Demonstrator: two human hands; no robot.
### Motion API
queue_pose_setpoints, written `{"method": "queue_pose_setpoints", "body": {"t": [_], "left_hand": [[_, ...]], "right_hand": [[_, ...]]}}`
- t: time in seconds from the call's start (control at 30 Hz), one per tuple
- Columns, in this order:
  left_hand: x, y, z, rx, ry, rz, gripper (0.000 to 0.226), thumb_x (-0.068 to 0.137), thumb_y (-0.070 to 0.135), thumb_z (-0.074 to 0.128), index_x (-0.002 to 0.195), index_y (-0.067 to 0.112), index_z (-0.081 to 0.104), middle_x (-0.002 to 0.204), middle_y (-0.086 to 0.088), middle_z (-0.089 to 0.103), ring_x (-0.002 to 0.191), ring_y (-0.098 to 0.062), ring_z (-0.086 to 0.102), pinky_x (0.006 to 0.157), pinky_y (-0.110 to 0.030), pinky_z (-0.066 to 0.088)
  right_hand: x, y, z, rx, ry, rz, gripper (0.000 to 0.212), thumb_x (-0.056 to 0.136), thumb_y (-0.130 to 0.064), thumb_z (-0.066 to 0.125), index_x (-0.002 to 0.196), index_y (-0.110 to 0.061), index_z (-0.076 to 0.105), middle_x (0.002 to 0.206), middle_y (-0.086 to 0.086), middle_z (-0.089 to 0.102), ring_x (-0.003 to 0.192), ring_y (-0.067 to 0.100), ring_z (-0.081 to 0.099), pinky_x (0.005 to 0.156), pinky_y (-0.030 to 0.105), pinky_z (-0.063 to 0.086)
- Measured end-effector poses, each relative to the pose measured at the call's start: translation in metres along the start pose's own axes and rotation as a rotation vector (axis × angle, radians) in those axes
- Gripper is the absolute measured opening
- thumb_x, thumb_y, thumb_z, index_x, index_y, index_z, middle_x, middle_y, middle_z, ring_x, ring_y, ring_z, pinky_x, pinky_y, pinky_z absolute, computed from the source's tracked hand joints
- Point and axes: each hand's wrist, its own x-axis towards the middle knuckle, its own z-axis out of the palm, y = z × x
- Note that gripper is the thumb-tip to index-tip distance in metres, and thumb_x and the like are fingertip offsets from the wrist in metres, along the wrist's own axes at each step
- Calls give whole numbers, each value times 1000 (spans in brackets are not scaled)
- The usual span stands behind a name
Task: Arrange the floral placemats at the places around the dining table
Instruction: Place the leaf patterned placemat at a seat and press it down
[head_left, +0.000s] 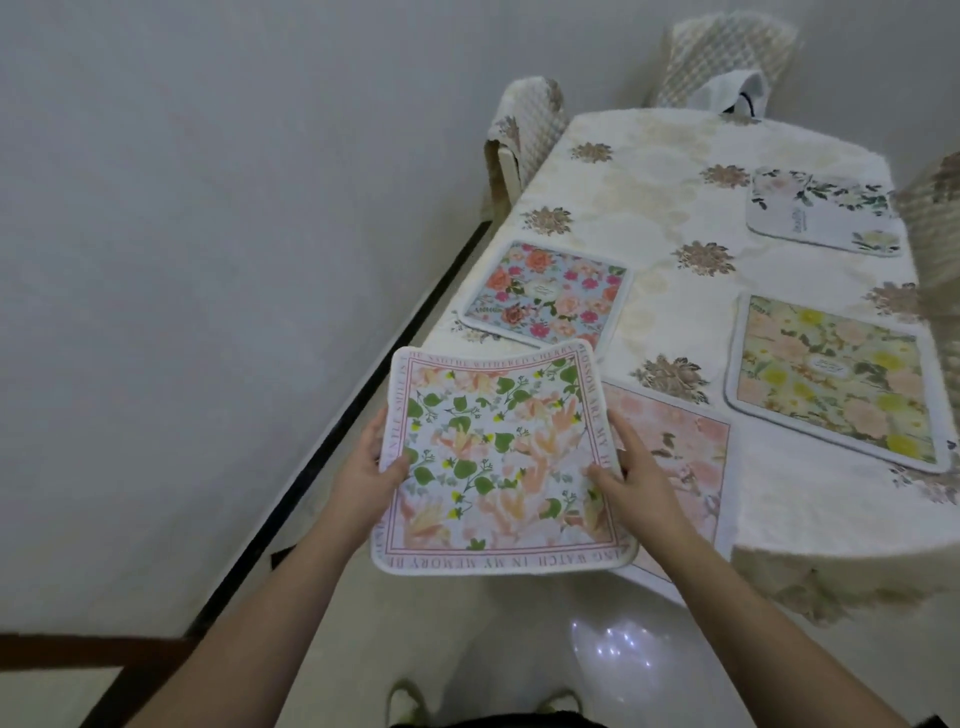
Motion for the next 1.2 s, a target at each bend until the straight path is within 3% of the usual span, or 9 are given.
{"method": "queue_pose_setpoints", "body": {"t": [0.07,0.23,0.33,0.4,0.47,0.63,0.77,0.9,1.2], "left_hand": [[-7,-10,-31,-31,63,-25,71,95,13,64,127,72,40,116,10,72,95,-20,75,74,-49,62],[-30,-36,-116,-82,186,-45,70,94,8,63,142,52,37,120,3,70,98,-23,74,78,-54,60],[-51,-49,-172,-68,232,-24,69,94,9,62,137,58,39,117,7,71,93,-17,75,69,-42,63],[-63,-60,-208,-75,270,-31,71,95,7,62,136,60,38,117,5,72,93,-16,75,66,-36,63],[-72,-69,-240,-93,302,-37,70,95,4,60,142,51,38,122,1,70,96,-20,75,70,-44,63],[-83,-82,-304,-91,364,-77,71,96,8,61,147,50,32,124,3,69,95,-23,75,75,-54,61],[-81,-87,-329,-103,410,-77,71,95,8,62,145,52,35,121,3,70,93,-21,75,75,-52,62],[-69,-86,-335,-151,414,-71,71,95,7,62,146,50,35,120,1,71,93,-23,75,76,-53,61],[3,-60,-322,-150,401,-61,70,95,8,62,147,46,36,110,5,75,88,-20,76,70,-46,63]], "right_hand": [[2,-15,27,-18,-35,-33,73,95,-12,60,150,-46,25,114,-9,69,80,2,73,57,19,57],[-3,-51,112,-15,-119,-82,71,96,-11,60,148,-47,27,108,-15,69,81,1,73,55,17,55],[-10,-74,169,-48,-166,-145,71,93,-11,61,144,-49,31,115,-17,67,88,-1,71,61,18,58],[-13,-89,205,-52,-208,-171,70,91,-10,62,141,-51,34,118,-14,68,93,4,72,71,30,62],[-16,-102,239,-55,-247,-199,69,90,-9,61,139,-50,35,119,-12,68,98,9,71,78,38,62],[-21,-126,306,-68,-282,-236,69,89,-9,62,141,-46,36,115,-19,68,101,5,69,82,35,61],[-18,-136,331,-66,-292,-224,70,89,-11,63,145,-40,33,108,-23,69,94,-1,70,74,24,61],[-5,-142,337,-69,-287,-195,71,91,-14,65,148,-36,30,117,-11,69,97,7,71,79,34,62],[56,-144,326,-65,-200,-154,64,94,-19,61,147,-38,31,116,-22,64,95,-12,64,64,10,53]]}}
